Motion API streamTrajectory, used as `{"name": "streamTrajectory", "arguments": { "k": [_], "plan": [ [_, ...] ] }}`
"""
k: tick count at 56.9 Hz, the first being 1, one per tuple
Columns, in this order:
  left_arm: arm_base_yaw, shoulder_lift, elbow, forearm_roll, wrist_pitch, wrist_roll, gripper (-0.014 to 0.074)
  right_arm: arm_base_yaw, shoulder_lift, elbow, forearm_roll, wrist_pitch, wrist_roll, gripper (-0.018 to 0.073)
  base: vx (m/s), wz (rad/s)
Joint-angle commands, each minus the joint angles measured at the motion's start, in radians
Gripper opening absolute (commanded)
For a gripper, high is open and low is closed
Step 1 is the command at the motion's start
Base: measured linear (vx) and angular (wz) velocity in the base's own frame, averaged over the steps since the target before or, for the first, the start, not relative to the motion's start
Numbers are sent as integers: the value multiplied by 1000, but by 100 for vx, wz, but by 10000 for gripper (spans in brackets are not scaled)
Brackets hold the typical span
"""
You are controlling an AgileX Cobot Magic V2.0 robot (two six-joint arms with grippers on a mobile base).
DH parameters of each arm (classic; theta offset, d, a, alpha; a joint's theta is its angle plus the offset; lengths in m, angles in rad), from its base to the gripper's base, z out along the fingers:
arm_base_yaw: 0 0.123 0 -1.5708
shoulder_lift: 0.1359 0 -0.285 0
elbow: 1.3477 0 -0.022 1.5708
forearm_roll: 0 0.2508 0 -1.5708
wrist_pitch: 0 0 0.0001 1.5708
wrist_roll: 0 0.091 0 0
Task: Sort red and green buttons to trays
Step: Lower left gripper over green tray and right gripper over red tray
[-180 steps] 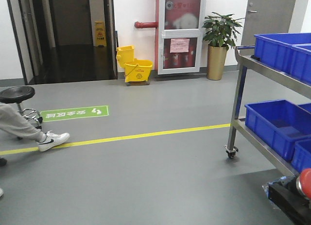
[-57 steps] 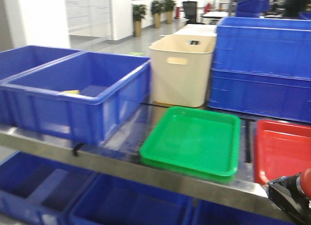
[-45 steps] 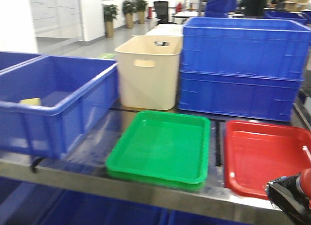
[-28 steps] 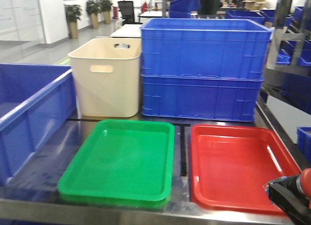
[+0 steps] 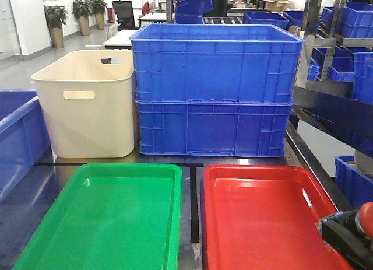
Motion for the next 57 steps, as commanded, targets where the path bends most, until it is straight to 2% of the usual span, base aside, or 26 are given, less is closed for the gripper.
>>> {"name": "streamTrajectory", "arguments": {
  "k": [1, 57],
  "plan": [
    [-7, 0, -29, -7, -92, -7, 3, -1, -2, -35, -11, -92, -6, -9, 15, -10],
    [-7, 0, -29, -7, -92, -7, 3, -1, -2, -35, -11, -101, -6, -9, 8, -6]
  ]
}}
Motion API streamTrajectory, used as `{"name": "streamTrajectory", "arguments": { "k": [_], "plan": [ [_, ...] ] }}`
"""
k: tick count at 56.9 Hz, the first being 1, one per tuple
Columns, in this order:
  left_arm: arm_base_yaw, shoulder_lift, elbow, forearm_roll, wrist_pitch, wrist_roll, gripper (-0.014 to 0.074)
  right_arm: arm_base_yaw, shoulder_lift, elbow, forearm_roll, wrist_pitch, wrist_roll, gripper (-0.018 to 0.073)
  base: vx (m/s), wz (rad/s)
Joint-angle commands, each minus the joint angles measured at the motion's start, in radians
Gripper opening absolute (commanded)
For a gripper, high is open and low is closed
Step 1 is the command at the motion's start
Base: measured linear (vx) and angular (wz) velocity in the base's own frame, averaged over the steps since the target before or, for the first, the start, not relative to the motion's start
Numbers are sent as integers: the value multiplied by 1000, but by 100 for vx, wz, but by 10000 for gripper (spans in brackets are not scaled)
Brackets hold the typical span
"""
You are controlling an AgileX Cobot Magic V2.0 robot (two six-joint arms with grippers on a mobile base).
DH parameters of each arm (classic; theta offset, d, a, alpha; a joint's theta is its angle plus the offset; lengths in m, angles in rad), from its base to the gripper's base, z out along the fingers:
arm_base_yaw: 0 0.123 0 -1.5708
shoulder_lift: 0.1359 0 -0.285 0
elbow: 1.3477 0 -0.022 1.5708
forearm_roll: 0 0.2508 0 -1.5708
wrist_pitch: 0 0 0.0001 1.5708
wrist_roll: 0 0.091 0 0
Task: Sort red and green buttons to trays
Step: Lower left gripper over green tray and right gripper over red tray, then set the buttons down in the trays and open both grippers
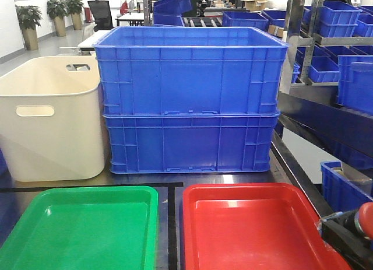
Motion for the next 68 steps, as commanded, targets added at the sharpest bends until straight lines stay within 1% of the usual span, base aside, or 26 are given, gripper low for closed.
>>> {"name": "streamTrajectory", "arguments": {
  "k": [1, 23, 28, 32, 34, 38, 42, 45, 48, 54, 59, 65, 68],
  "plan": [
    [-7, 0, -29, -7, -92, -7, 3, -1, -2, -35, -11, -101, -6, -9, 0, -2],
    [-7, 0, -29, -8, -100, -9, 3, 0, -2, -35, -4, -101, -4, -9, 0, 0],
    [-7, 5, -29, -6, -139, -4, 3, -3, 11, -35, -11, -142, -6, -9, 0, 0],
    [-7, 29, -29, -4, -203, 2, 3, -3, 50, -39, -10, -192, -6, -9, 0, 0],
    [-7, 55, -31, -2, -242, 2, 3, -3, 76, -44, -5, -213, -5, -9, 0, 0],
    [-7, 115, -48, 28, -277, 2, 3, -1, 139, -68, 4, -227, -2, -9, 0, 0],
    [-7, 191, -79, 74, -288, 2, 3, -1, 203, -99, 33, -222, -1, -9, 0, 0],
    [-7, 257, -111, 106, -288, 2, 4, -1, 251, -122, 74, -219, -1, -9, 0, 0],
    [-7, 320, -138, 123, -288, 2, 4, -1, 293, -144, 105, -219, -2, -9, 0, 0],
    [-7, 461, -177, 124, -286, -3, 4, -1, 375, -166, 121, -219, -3, -7, 0, 0],
    [-7, 544, -178, 123, -290, -9, 5, -1, 439, -166, 121, -231, -3, -4, 0, 0],
    [-7, 626, -178, 104, -290, -9, 10, -1, 508, -166, 121, -237, -6, 0, 0, 0],
    [-7, 658, -178, 77, -293, -9, 17, -1, 542, -166, 121, -247, -7, 3, 0, 0]
  ]
}}
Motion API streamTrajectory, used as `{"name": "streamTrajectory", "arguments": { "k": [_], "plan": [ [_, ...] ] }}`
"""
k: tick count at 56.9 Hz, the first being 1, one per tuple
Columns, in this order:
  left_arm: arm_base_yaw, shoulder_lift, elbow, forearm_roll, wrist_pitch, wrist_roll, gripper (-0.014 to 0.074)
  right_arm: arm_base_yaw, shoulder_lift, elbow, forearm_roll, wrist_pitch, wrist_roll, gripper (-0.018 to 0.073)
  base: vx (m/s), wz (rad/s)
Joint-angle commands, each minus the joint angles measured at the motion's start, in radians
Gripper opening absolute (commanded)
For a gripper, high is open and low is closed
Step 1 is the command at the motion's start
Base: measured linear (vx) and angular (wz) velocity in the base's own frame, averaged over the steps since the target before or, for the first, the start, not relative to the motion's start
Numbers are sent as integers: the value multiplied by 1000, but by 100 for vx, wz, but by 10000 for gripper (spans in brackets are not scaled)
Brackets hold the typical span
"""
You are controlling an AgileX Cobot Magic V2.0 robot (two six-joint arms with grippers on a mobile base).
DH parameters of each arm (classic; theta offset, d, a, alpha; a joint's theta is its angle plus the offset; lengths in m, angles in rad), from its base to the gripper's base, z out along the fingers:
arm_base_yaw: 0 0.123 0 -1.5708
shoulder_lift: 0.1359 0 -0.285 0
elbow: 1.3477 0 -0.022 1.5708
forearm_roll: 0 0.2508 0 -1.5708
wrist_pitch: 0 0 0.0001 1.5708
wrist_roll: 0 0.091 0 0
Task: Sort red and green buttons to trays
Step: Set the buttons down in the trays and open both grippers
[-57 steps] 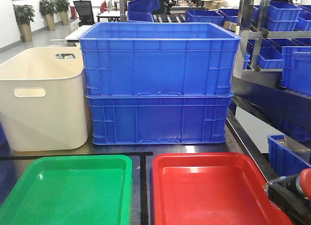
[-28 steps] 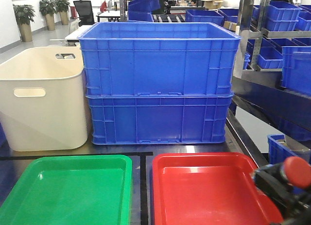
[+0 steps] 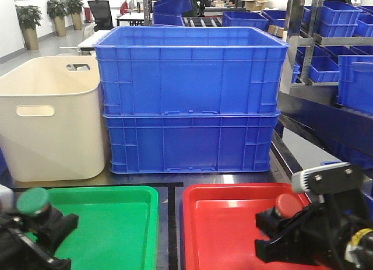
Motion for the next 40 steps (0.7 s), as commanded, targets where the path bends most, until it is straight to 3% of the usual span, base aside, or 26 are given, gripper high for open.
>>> {"name": "streamTrajectory", "arguments": {
  "k": [1, 7, 19, 27, 40],
  "plan": [
    [-7, 34, -38, -46, -87, -10, 20, -1, 29, -37, -1, -112, -7, 4, 0, 0],
    [-7, 84, -38, -85, -92, -10, 57, -1, 93, -37, -1, -147, -7, 21, 0, 0],
    [-7, 161, -35, -86, -98, -10, 200, -1, 171, -37, -1, -159, -7, 109, 0, 0],
    [-7, 186, -35, -86, -100, -10, 347, -1, 193, -37, -1, -146, -7, 227, 0, 0],
    [-7, 187, -35, -86, -105, -10, 578, -1, 202, -37, -1, -145, -7, 508, 0, 0]
  ]
}}
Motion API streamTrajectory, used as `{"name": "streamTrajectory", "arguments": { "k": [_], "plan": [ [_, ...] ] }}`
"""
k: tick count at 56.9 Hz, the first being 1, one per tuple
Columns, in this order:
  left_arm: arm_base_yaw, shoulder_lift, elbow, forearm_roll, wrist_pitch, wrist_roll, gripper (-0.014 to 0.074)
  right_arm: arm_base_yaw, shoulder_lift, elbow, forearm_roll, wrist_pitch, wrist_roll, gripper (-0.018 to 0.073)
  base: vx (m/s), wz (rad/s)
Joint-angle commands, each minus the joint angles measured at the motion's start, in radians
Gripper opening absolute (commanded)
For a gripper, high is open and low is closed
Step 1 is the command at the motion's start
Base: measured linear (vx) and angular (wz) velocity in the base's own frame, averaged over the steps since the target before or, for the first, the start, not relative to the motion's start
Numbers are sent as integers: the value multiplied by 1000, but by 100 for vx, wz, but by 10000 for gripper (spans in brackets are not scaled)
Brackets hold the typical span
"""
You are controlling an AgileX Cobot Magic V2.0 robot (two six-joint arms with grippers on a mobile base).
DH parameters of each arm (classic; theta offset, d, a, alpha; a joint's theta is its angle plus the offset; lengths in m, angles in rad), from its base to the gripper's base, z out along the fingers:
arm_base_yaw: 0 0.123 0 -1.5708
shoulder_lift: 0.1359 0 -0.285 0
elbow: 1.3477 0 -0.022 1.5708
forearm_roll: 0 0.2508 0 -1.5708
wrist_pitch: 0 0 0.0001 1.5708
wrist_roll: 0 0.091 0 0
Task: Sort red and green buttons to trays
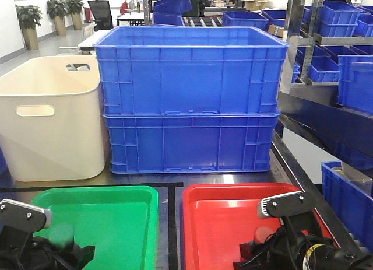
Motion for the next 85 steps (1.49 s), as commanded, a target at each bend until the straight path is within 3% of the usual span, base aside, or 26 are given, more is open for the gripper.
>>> {"name": "streamTrajectory", "arguments": {
  "k": [1, 11, 26, 44, 53, 85],
  "plan": [
    [-7, -24, -34, -14, -86, -8, 593, -1, -28, -37, -1, -72, -7, 523, 0, 0],
    [-7, -33, -34, -14, -87, -8, 640, -1, -34, -37, -1, -69, -7, 622, 0, 0],
    [-7, -212, -34, -15, -96, -8, 608, -1, -191, -37, -1, -12, -7, 568, 0, 0],
    [-7, -606, -34, -14, 107, -8, 536, -1, -511, -37, -1, 101, -7, 498, 0, 0],
    [-7, -720, -34, -14, 126, -8, 510, -1, -576, -37, -1, 100, -7, 489, 0, 0],
    [-4, -766, -31, -14, 136, 13, 480, -1, -581, -37, -1, 100, -7, 489, 0, 0]
  ]
}}
